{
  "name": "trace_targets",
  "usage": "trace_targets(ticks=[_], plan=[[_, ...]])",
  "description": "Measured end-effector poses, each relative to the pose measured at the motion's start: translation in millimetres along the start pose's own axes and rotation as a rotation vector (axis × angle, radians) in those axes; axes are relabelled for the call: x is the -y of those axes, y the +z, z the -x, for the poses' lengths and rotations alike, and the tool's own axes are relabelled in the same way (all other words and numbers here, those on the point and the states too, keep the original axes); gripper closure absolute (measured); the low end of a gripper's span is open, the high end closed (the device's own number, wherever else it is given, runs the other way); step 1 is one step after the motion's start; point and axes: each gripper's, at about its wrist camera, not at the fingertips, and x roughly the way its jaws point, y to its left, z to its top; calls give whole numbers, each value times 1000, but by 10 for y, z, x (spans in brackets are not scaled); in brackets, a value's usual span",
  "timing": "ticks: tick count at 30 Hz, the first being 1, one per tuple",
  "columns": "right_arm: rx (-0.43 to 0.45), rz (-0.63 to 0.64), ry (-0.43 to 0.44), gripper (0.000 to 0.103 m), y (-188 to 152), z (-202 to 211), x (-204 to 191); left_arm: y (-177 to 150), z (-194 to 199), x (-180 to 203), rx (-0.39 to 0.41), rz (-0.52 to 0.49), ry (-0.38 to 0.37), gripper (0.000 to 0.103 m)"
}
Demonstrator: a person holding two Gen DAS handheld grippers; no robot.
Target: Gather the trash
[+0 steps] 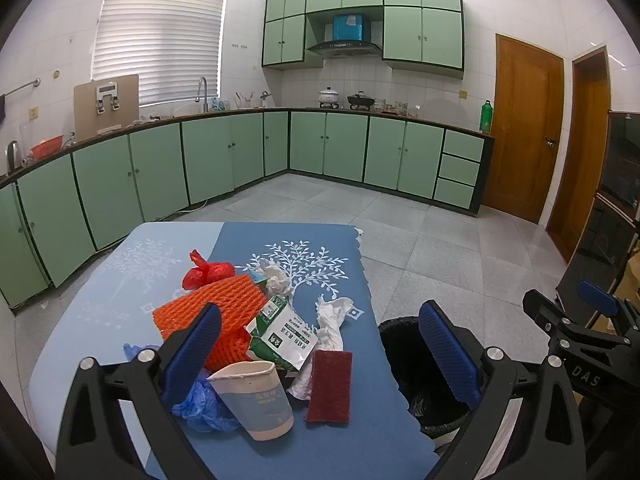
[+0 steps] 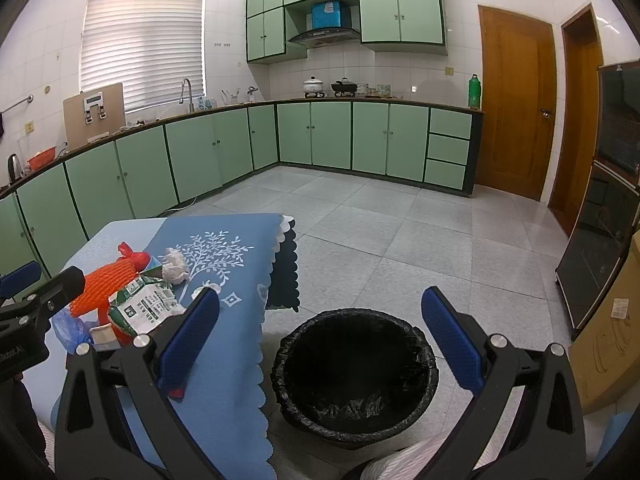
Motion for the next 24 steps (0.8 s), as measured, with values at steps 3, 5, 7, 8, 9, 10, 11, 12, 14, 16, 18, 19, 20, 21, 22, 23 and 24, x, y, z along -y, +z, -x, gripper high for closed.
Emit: trace_targets(ticks=[3,5,7,8,9,10,11,12,14,16,18,19,20,21,22,23,24], plan=[[-1,0,0,5,-1,-2,1,1,0,-6,2,1,1,6],[-1,0,1,5,-10,-8,-57,5,7,-8,2,1,2,6],[-2,0,2,5,-9,-6,-57,7,9,-13,2,1,2,7],[-2,0,3,5,-8,-5,-50,11,9,-19,2,2,2,7],[-2,0,2,5,-9,-4,-50,6,9,-12,3,1,2,7],[-1,-1,2,5,-10,-3,-51,6,9,-11,3,1,2,7],[-2,0,2,5,-6,-3,-45,7,9,-11,3,0,2,7],[-2,0,2,5,-5,-2,-43,9,10,-15,4,1,3,7],[-2,0,2,5,-5,1,-42,10,11,-15,4,1,3,7],[-2,-1,2,5,-4,3,-39,13,11,-21,4,2,3,7],[-2,0,2,5,-2,5,-31,10,12,-20,4,2,3,7],[-1,0,2,5,-3,6,-30,11,11,-19,5,1,3,7],[-1,0,2,5,-4,8,-33,15,11,-24,6,1,3,7],[-2,0,2,5,-1,8,-27,17,13,-29,6,1,4,7],[-3,0,2,5,0,10,-23,17,22,-33,7,2,6,7],[-3,-1,3,5,0,11,-22,18,23,-36,8,3,6,7],[-3,-1,3,5,-1,13,-24,16,22,-32,8,3,6,7]])
